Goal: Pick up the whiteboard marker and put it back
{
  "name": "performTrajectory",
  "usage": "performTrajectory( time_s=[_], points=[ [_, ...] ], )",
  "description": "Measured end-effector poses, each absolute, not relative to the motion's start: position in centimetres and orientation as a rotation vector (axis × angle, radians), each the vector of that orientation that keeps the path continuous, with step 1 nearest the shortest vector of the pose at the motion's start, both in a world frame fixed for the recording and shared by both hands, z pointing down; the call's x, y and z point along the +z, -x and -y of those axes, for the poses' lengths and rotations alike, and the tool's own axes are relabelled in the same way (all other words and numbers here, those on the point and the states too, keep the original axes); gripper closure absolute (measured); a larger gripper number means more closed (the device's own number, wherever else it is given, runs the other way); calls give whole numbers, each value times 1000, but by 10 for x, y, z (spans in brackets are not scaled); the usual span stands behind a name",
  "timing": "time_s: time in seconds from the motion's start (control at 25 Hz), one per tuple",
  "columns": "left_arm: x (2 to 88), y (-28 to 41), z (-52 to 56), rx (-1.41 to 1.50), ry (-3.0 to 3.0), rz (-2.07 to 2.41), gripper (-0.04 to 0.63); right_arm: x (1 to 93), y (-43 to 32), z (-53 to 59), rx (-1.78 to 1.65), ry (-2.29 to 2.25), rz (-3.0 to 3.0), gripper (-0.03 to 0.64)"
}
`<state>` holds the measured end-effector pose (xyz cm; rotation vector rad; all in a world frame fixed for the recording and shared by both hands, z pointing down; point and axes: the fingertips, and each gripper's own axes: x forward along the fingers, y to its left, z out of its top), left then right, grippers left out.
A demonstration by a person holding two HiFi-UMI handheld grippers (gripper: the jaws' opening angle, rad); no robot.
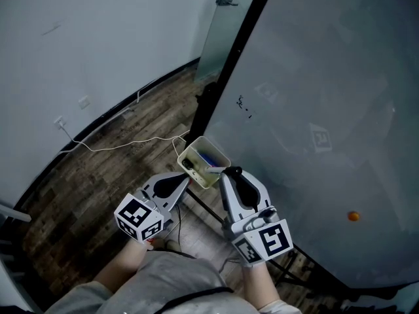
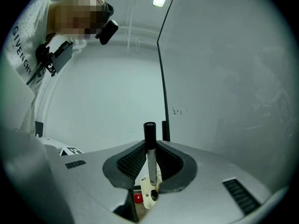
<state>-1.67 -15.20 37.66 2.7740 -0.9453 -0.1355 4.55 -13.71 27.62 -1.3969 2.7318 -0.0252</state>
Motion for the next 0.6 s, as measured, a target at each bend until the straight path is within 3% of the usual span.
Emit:
performTrajectory(
  time_s=[0.6],
  points=[
    [376, 12, 153, -139, -2789, 915, 580, 249, -47, 132, 24, 1386, -2699, 541]
  ],
)
